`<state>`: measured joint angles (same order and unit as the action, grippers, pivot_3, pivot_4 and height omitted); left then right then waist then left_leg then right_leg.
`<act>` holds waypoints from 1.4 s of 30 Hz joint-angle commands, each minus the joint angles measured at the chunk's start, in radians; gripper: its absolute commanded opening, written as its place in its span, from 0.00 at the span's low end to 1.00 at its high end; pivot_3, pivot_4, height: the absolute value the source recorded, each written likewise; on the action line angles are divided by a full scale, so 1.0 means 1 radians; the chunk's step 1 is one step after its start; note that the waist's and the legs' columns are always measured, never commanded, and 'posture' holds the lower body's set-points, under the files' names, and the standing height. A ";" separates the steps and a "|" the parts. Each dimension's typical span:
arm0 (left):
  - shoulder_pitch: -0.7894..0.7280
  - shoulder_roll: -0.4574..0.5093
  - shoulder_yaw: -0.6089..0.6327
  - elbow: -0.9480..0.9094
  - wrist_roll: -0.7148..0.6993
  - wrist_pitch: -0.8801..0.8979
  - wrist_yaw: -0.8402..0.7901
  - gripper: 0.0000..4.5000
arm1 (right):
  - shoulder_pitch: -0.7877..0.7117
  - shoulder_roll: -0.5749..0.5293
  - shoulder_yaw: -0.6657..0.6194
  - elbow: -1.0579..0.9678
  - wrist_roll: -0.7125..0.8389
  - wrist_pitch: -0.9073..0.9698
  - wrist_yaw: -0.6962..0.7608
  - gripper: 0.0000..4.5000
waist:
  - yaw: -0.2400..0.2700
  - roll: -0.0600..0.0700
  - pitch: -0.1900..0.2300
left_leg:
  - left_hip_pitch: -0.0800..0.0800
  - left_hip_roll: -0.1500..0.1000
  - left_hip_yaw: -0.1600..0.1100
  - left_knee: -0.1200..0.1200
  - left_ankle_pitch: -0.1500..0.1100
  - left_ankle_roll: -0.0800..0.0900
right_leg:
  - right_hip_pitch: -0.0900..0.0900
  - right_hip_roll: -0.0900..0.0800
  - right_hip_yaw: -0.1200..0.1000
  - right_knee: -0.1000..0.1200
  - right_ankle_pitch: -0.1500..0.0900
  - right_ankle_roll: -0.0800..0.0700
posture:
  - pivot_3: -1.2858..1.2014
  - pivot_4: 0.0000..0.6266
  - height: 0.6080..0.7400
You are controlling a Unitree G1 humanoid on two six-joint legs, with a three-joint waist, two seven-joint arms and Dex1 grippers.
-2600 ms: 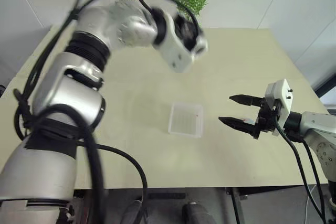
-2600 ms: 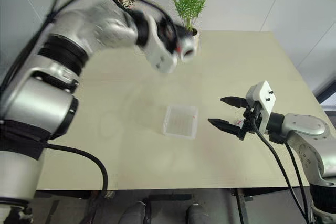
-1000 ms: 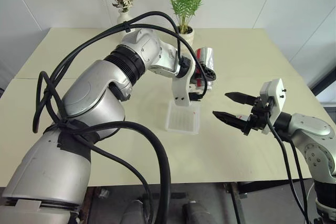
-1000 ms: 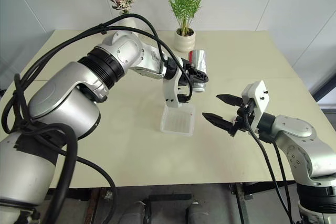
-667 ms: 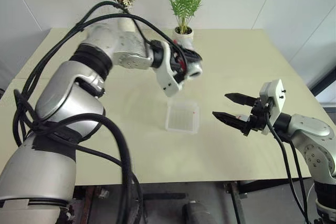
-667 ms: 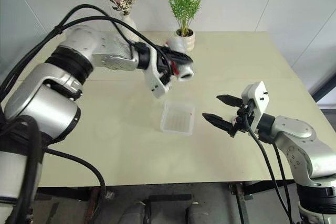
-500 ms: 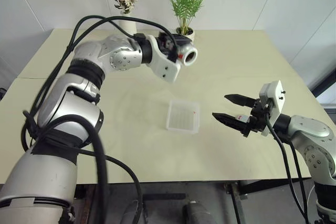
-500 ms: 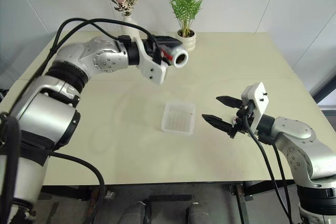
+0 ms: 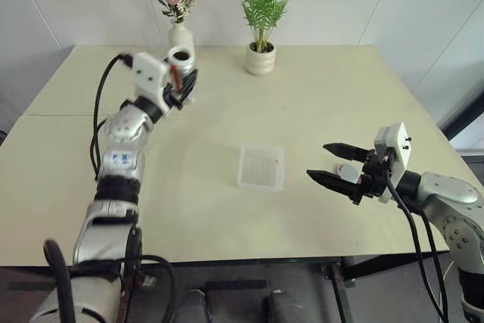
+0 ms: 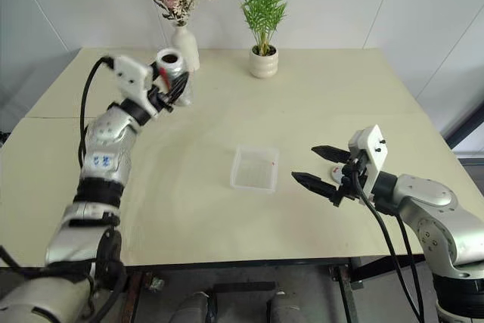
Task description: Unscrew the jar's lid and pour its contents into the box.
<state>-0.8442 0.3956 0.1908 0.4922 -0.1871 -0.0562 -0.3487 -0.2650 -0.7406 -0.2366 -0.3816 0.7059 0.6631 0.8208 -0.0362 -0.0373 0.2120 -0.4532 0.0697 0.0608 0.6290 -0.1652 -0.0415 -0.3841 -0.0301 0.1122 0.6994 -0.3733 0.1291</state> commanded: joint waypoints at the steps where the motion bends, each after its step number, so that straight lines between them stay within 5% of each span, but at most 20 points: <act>1: 0.053 0.003 0.087 -0.199 -0.100 0.186 0.077 0.54 | 0.003 -0.019 -0.042 -0.033 0.017 -0.004 -0.006 1.00 | 0.002 0.000 0.000 | 0.001 0.000 -0.001 0.000 0.000 0.000 | 0.001 0.000 -0.001 0.000 0.001 0.000 | 0.52 0.24 1.00; 7: 0.150 0.018 0.113 -0.317 -0.152 0.347 0.069 0.54 | 0.001 -0.052 -0.038 0.028 -0.035 -0.064 0.049 1.00 | 0.003 0.000 0.000 | 0.019 0.000 -0.001 -0.004 0.000 0.001 | 0.023 0.000 -0.001 -0.014 0.004 0.000 | 0.52 0.24 1.00; 10: 0.165 0.030 0.100 -0.334 -0.152 0.336 0.020 0.54 | 0.005 -0.078 -0.033 0.049 -0.049 -0.085 0.083 1.00 | 0.001 -0.001 0.000 | 0.026 0.001 0.001 -0.016 0.000 0.000 | 0.031 0.000 -0.002 -0.035 0.010 -0.012 | 0.52 0.24 1.00; 18: 0.119 0.069 0.056 -0.273 -0.113 0.169 -0.114 0.54 | 0.087 -0.190 -0.085 0.022 -0.095 -0.148 0.172 1.00 | 0.005 -0.001 0.000 | 0.026 0.001 0.005 -0.025 0.000 0.001 | 0.028 -0.001 -0.001 -0.044 0.019 -0.002 | 0.52 0.24 1.00; 25: 0.072 0.055 -0.006 -0.204 -0.064 0.069 -0.149 0.54 | 0.089 -0.161 -0.079 0.010 -0.084 -0.139 0.137 1.00 | 0.002 -0.001 0.000 | 0.025 0.001 0.006 -0.032 0.003 0.004 | 0.025 -0.001 0.001 -0.046 0.018 -0.002 | 0.52 0.24 1.00; 32: -0.328 0.167 -0.358 0.153 0.446 -0.486 -0.122 0.54 | 0.060 -0.132 -0.056 0.026 -0.086 -0.141 0.117 1.00 | 0.009 -0.002 0.000 | 0.015 0.000 0.005 -0.029 0.004 0.004 | 0.019 -0.001 0.001 -0.049 0.020 0.000 | 0.52 0.24 1.00; 36: -0.698 0.229 -0.701 0.290 1.061 -0.854 0.347 0.54 | 0.038 -0.116 -0.046 0.045 -0.091 -0.147 0.111 1.00 | 0.009 -0.003 0.000 | 0.007 -0.001 0.009 -0.032 0.003 0.007 | 0.013 -0.002 0.004 -0.057 0.022 0.002 | 0.52 0.24 1.00; 39: -0.835 0.193 -0.873 0.386 1.276 -0.917 0.537 0.54 | 0.023 -0.105 -0.039 0.054 -0.094 -0.144 0.108 1.00 | 0.010 0.001 -0.002 | 0.000 -0.003 0.008 -0.031 0.002 0.003 | 0.007 -0.003 0.005 -0.058 0.019 0.005 | 0.52 0.24 1.00; 42: -0.900 0.094 -1.124 0.486 1.487 -0.914 0.337 0.54 | 0.002 -0.089 -0.036 0.062 -0.086 -0.143 0.100 1.00 | 0.009 0.003 -0.003 | 0.000 -0.003 0.009 -0.027 -0.001 0.001 | 0.007 -0.002 0.006 -0.055 0.014 0.005 | 0.52 0.24 1.00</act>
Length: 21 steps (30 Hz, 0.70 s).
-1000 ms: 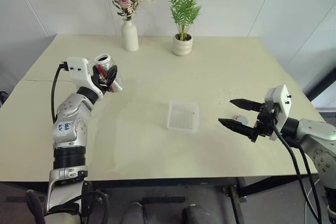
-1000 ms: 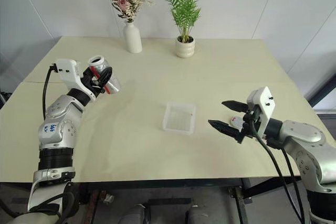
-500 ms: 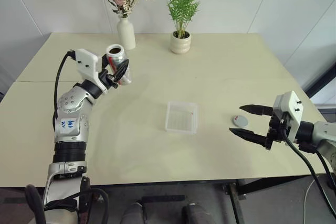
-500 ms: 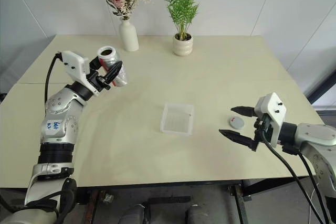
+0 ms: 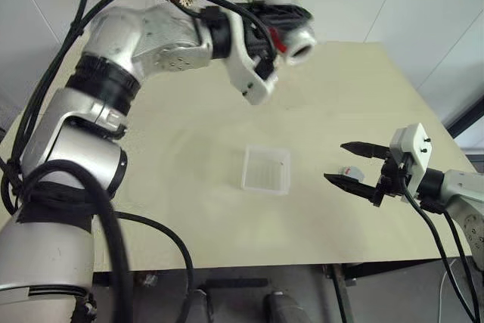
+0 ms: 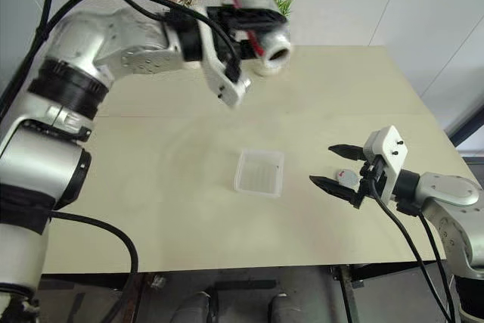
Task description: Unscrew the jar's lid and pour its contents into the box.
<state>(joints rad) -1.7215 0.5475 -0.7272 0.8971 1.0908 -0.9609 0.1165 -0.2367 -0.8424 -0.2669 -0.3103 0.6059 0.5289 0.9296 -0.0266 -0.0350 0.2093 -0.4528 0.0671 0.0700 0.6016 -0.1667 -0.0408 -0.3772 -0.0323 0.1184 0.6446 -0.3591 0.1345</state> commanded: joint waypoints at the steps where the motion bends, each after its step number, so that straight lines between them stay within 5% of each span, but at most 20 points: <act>1: -0.039 -0.085 -0.248 0.060 0.240 -0.037 -0.114 0.54 | -0.034 0.020 -0.002 -0.005 0.012 -0.013 -0.012 1.00 | -0.004 0.001 0.000 | 0.000 0.000 0.000 0.000 0.000 0.000 | 0.000 0.000 0.000 0.001 -0.001 0.000 | 0.52 0.24 1.00; 6: -0.115 -0.206 -0.295 0.044 0.284 0.020 -0.058 0.54 | -0.046 0.062 0.012 -0.006 0.000 -0.024 -0.038 1.00 | 0.003 -0.001 0.002 | -0.017 0.000 0.001 0.002 0.002 -0.002 | -0.021 0.001 0.004 0.012 -0.002 0.000 | 0.52 0.24 1.00; 14: -0.106 -0.231 -0.310 0.099 0.268 0.028 -0.048 0.54 | -0.031 0.074 -0.006 -0.018 0.007 -0.030 -0.054 1.00 | 0.003 -0.001 0.002 | -0.015 -0.001 0.001 0.011 0.000 -0.001 | -0.019 0.001 0.007 0.019 -0.005 0.002 | 0.52 0.24 1.00; 21: -0.068 -0.229 -0.159 0.245 0.037 0.001 -0.206 0.54 | -0.047 0.067 0.001 -0.008 0.009 -0.023 -0.046 1.00 | -0.001 -0.001 0.002 | -0.011 -0.001 0.001 0.011 0.000 0.001 | -0.015 0.001 0.007 0.022 -0.004 0.002 | 0.52 0.24 1.00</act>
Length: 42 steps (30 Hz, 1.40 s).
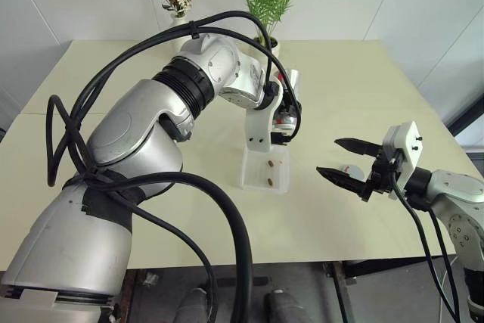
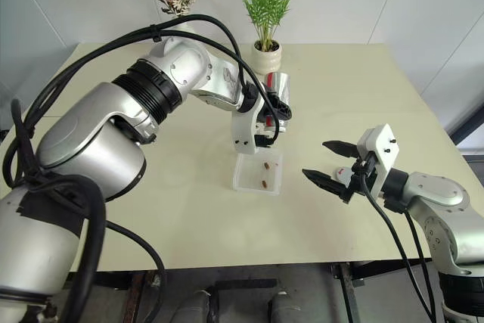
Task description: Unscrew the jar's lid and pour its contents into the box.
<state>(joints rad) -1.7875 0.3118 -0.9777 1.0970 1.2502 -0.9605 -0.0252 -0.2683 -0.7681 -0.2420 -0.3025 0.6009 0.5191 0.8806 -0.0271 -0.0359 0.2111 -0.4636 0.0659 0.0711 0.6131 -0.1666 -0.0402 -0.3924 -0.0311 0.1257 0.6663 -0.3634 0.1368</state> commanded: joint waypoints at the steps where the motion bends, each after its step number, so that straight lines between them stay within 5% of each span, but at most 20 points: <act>1: 0.015 0.023 0.123 0.057 -0.165 -0.008 -0.081 0.54 | -0.018 -0.007 -0.018 -0.013 0.014 -0.011 0.006 1.00 | 0.000 0.000 0.000 | 0.000 0.000 0.000 0.000 0.000 0.000 | 0.000 0.000 0.000 0.001 0.000 0.000 | 0.52 0.24 1.00; 7: 0.202 0.053 0.444 0.122 -0.635 0.063 -0.553 0.54 | -0.040 -0.009 -0.005 0.001 0.021 0.002 0.026 1.00 | -0.003 0.001 0.000 | 0.005 0.000 0.001 0.000 0.001 -0.002 | 0.000 0.000 0.000 0.008 -0.001 -0.002 | 0.52 0.24 1.00; 10: 0.294 0.075 0.564 0.049 -0.793 0.129 -0.658 0.54 | -0.057 -0.009 0.008 0.004 0.025 0.009 0.042 1.00 | -0.001 0.001 0.000 | 0.005 0.001 0.000 0.001 0.002 0.000 | -0.001 0.001 -0.001 0.013 -0.001 -0.002 | 0.52 0.24 1.00; 15: 0.480 0.088 0.826 -0.114 -1.078 0.474 -0.686 0.54 | -0.096 -0.017 0.036 -0.001 0.024 0.012 0.069 1.00 | -0.004 0.001 0.000 | 0.006 0.001 -0.002 0.006 0.002 0.002 | 0.000 0.001 -0.002 0.020 -0.001 -0.002 | 0.52 0.24 1.00; 21: 0.709 0.107 1.079 -0.335 -1.288 0.812 -0.525 0.54 | -0.169 -0.030 0.092 0.022 0.016 0.021 0.127 1.00 | -0.020 0.001 -0.001 | 0.008 0.001 -0.004 0.012 0.004 0.003 | 0.001 0.002 -0.003 0.027 -0.001 -0.003 | 0.52 0.24 1.00; 28: 0.862 0.092 1.281 -0.423 -1.415 0.926 -0.291 0.54 | -0.228 -0.006 0.138 0.047 0.005 0.020 0.142 1.00 | -0.026 0.001 -0.001 | 0.007 0.002 -0.007 0.016 0.006 0.005 | 0.004 0.002 -0.006 0.028 0.003 -0.003 | 0.52 0.24 1.00; 42: 1.073 0.083 1.322 -0.402 -1.415 0.762 -0.158 0.54 | -0.255 0.095 0.190 0.017 -0.008 -0.018 0.113 1.00 | -0.025 0.001 -0.001 | 0.008 0.003 -0.007 0.013 0.006 0.005 | 0.006 0.001 -0.009 0.021 0.005 -0.004 | 0.52 0.24 1.00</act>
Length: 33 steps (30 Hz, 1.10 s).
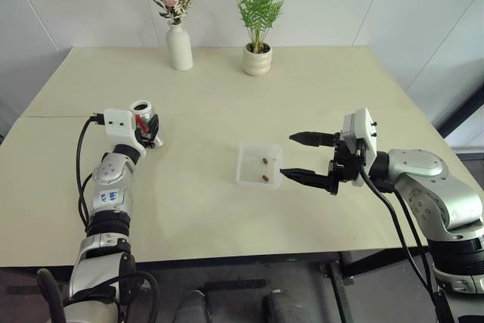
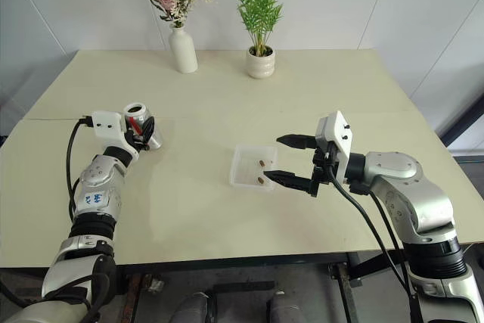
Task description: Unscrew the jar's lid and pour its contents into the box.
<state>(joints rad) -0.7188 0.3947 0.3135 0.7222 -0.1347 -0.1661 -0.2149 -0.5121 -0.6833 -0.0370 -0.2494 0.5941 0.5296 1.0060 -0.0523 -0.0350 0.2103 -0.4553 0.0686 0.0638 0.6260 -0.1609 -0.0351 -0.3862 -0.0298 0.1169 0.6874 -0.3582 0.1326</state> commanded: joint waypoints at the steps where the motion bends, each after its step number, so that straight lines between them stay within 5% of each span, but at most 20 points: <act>1: 0.009 -0.005 0.038 -0.025 -0.050 -0.040 0.011 0.54 | -0.009 0.012 -0.020 -0.037 -0.001 -0.032 -0.016 1.00 | 0.000 0.000 0.000 | 0.000 0.000 0.000 0.000 0.000 0.000 | 0.000 0.000 0.000 0.000 0.000 0.000 | 0.52 0.24 1.00; 10: 0.048 -0.016 0.058 -0.036 -0.100 -0.017 0.009 0.54 | 0.004 0.012 -0.044 -0.036 -0.010 -0.058 -0.035 1.00 | -0.001 0.000 0.000 | 0.002 0.000 0.000 -0.005 0.000 0.000 | 0.002 0.000 -0.001 -0.006 0.001 -0.001 | 0.52 0.24 1.00; 11: 0.048 -0.015 0.059 -0.037 -0.103 -0.013 0.011 0.70 | 0.006 0.011 -0.045 -0.038 -0.008 -0.057 -0.035 1.00 | -0.001 0.000 0.000 | 0.002 0.000 0.000 -0.006 0.000 0.000 | 0.002 0.000 -0.001 -0.007 0.001 -0.001 | 0.52 0.24 1.00; 16: 0.057 0.000 0.039 -0.071 -0.098 -0.017 -0.020 0.99 | 0.011 0.008 -0.046 -0.039 -0.003 -0.055 -0.032 1.00 | 0.000 0.000 0.000 | 0.002 0.000 0.000 -0.010 0.000 0.000 | 0.002 0.000 -0.001 -0.012 0.001 -0.001 | 0.52 0.24 1.00; 33: 0.426 0.260 0.071 -0.652 -0.127 0.172 -0.221 0.99 | 0.067 -0.047 -0.096 -0.052 0.013 -0.056 0.006 1.00 | -0.005 0.000 0.000 | 0.003 0.004 0.002 -0.017 -0.001 -0.001 | 0.004 -0.001 -0.004 -0.022 0.003 -0.005 | 0.52 0.24 1.00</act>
<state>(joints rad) -0.3095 0.6286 0.3624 0.1466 -0.2373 0.0102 -0.3994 -0.4470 -0.7120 -0.0956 -0.2688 0.5843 0.4858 0.9991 -0.0569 -0.0352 0.2100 -0.4516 0.0729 0.0659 0.6085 -0.1617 -0.0367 -0.3819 -0.0306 0.1126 0.6637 -0.3544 0.1262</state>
